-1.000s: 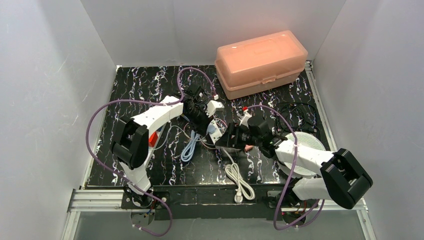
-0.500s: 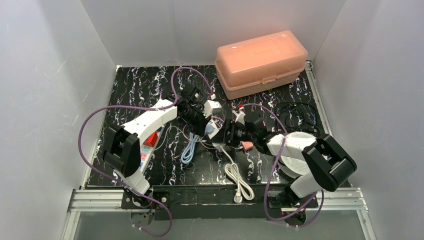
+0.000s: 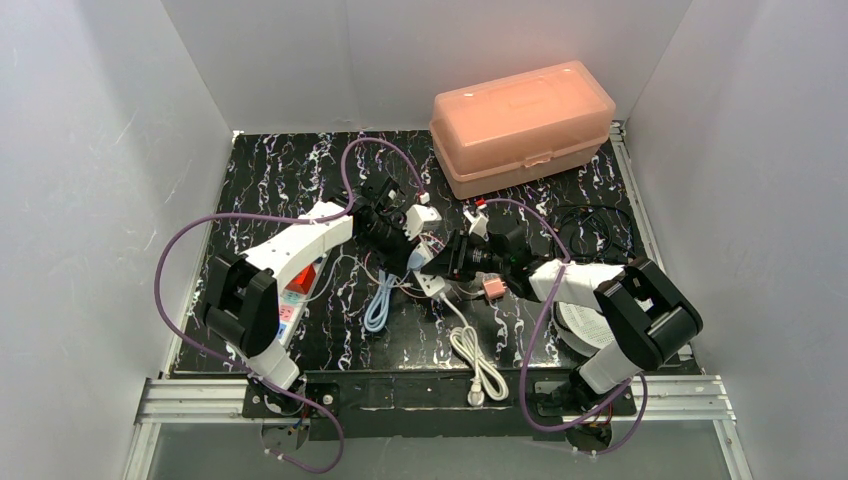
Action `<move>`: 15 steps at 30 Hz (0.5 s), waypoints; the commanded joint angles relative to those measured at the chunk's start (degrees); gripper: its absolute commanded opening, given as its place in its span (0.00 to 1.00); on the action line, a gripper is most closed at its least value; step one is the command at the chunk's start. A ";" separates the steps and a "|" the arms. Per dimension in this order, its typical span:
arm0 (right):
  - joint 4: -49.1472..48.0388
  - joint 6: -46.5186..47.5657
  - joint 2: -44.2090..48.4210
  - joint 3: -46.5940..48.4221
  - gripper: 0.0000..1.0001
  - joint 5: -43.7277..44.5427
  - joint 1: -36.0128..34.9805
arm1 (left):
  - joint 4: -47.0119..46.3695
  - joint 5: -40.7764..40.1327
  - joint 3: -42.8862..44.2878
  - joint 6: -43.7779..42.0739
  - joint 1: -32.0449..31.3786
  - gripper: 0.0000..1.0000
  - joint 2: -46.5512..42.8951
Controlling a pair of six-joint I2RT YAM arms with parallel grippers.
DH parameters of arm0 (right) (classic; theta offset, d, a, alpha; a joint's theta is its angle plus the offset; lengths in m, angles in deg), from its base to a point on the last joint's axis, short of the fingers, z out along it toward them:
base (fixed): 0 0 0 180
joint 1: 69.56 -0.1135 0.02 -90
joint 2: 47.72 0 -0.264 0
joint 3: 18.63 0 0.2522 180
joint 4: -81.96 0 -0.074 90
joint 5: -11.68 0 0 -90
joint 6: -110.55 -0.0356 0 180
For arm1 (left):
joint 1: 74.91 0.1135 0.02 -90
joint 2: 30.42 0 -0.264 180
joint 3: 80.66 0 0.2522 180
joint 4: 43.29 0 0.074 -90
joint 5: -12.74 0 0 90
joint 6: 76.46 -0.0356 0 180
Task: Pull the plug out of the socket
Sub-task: Remove the plug from the socket.
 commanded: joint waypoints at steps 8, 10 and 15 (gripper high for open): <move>2.71 0.58 2.48 -2.88 0.01 1.38 -0.23 | 4.10 7.15 -0.31 0.47 -0.98 0.00 -5.84; 3.74 0.70 2.38 -3.98 0.01 2.57 -0.11 | 3.72 7.22 -0.42 1.00 -0.99 0.00 -6.81; 6.67 0.50 1.30 -5.15 0.01 5.32 0.46 | 1.42 7.82 -2.12 2.65 -0.99 0.00 -10.24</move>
